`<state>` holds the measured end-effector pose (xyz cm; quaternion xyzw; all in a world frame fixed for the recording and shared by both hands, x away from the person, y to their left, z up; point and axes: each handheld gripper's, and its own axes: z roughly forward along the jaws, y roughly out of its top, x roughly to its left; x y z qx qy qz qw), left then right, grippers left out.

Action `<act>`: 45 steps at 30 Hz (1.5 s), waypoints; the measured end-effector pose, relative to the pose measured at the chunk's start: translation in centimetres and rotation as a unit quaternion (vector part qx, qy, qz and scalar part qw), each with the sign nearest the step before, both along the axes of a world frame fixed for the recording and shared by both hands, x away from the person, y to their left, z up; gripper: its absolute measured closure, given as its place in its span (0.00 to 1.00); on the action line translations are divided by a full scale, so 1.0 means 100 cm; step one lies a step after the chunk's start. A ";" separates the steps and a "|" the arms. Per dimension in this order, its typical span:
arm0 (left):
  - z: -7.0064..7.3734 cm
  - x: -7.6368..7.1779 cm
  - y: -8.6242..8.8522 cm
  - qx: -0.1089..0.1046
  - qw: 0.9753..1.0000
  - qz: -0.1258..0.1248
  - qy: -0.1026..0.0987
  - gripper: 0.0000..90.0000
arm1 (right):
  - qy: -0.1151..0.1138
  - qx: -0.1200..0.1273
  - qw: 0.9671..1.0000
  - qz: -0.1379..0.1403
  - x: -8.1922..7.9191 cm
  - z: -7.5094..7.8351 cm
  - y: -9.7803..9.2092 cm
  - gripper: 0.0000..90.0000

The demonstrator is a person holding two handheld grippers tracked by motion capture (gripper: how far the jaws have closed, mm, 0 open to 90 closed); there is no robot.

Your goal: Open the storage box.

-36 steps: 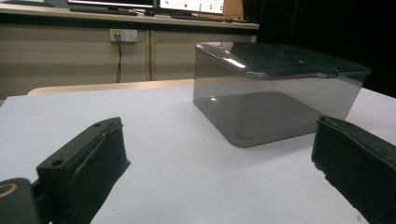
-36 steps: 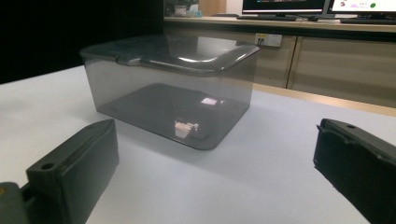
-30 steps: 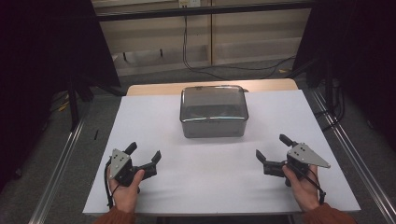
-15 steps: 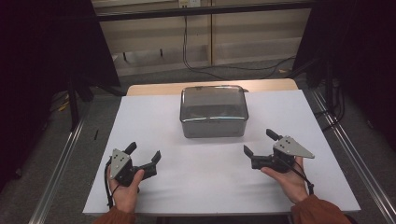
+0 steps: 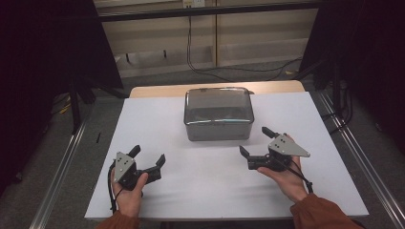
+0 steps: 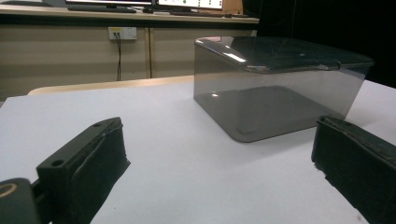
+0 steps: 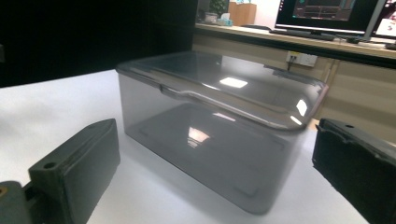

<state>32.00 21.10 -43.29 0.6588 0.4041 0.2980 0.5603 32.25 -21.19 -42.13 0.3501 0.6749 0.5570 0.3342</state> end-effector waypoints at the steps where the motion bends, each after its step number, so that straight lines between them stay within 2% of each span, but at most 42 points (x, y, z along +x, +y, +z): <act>1: 0.000 0.000 -0.001 -0.004 1.000 -0.002 0.002 0.03 | -0.005 -0.004 1.000 0.002 0.001 0.001 0.002 0.00; 10: 0.000 0.000 0.000 -0.002 1.000 -0.001 0.003 0.03 | -0.026 -0.032 0.999 0.016 0.015 0.014 0.017 0.02; 13: 0.000 0.000 0.000 -0.003 1.000 -0.003 0.004 0.03 | -0.041 -0.044 0.998 0.013 0.020 0.017 0.021 0.04; 17: 0.000 -0.001 -0.001 -0.003 1.000 -0.007 0.003 0.03 | -0.044 -0.071 0.996 0.010 0.024 0.017 0.029 0.04; 18: 0.000 -0.001 -0.001 -0.002 1.000 -0.008 0.003 0.03 | -0.049 -0.086 0.995 0.011 0.023 0.018 0.032 0.04; 19: 0.000 -0.001 -0.001 -0.002 1.000 -0.008 0.003 0.03 | -0.049 -0.086 0.995 0.011 0.023 0.018 0.032 0.04; 20: 0.000 -0.001 -0.001 -0.002 1.000 -0.007 0.004 0.03 | -0.056 -0.108 0.992 0.011 0.024 0.018 0.036 0.05; 22: 0.000 0.000 -0.001 -0.004 1.000 -0.006 0.004 0.03 | -0.057 -0.115 0.992 0.009 0.025 0.018 0.038 0.06; 23: 0.000 0.000 0.000 -0.003 1.000 -0.005 0.003 0.03 | -0.062 -0.128 0.990 0.009 0.027 0.018 0.040 0.08; 24: 0.000 -0.001 -0.001 -0.003 1.000 -0.006 0.002 0.03 | -0.072 -0.154 0.985 0.004 0.030 0.016 0.043 0.08; 25: 0.001 -0.001 -0.001 -0.002 1.000 -0.006 0.001 0.03 | -0.072 -0.154 0.985 0.004 0.030 0.016 0.043 0.08; 26: 0.000 0.000 -0.001 -0.001 1.000 -0.006 0.002 0.03 | -0.078 -0.167 0.983 0.005 0.034 0.014 0.046 0.09; 27: 0.000 0.000 -0.001 -0.001 1.000 -0.006 0.002 0.03 | -0.078 -0.167 0.983 0.005 0.034 0.014 0.046 0.09; 28: 0.000 0.000 -0.001 0.001 1.000 -0.008 0.004 0.03 | -0.087 -0.187 0.979 0.007 0.036 0.013 0.050 0.09; 30: 0.000 0.001 -0.001 0.002 1.000 -0.008 0.005 0.03 | -0.100 -0.202 0.974 0.010 0.038 0.013 0.055 0.11; 31: 0.000 0.001 -0.001 0.002 1.000 -0.008 0.005 0.03 | -0.100 -0.202 0.974 0.010 0.038 0.013 0.055 0.11; 34: 0.000 0.000 -0.001 0.001 1.000 -0.009 0.006 0.03 | -0.124 -0.234 0.964 0.014 0.041 0.013 0.064 0.13; 37: 0.000 0.000 -0.001 0.002 1.000 -0.011 0.006 0.03 | -0.129 -0.248 0.960 0.016 0.044 0.012 0.069 0.14; 41: 0.000 0.000 -0.001 0.004 1.000 -0.012 0.007 0.03 | -0.147 -0.288 0.946 0.020 0.045 0.010 0.074 0.18; 42: 0.000 0.000 -0.001 0.003 1.000 -0.013 0.009 0.03 | -0.151 -0.296 0.943 0.020 0.046 0.010 0.075 0.18; 43: 0.000 0.000 -0.002 0.006 1.000 -0.015 0.008 0.03 | -0.153 -0.299 0.942 0.020 0.046 0.010 0.075 0.19; 45: 0.000 0.000 -0.002 0.007 1.000 -0.016 0.008 0.03 | -0.161 -0.316 0.935 0.021 0.047 0.010 0.077 0.21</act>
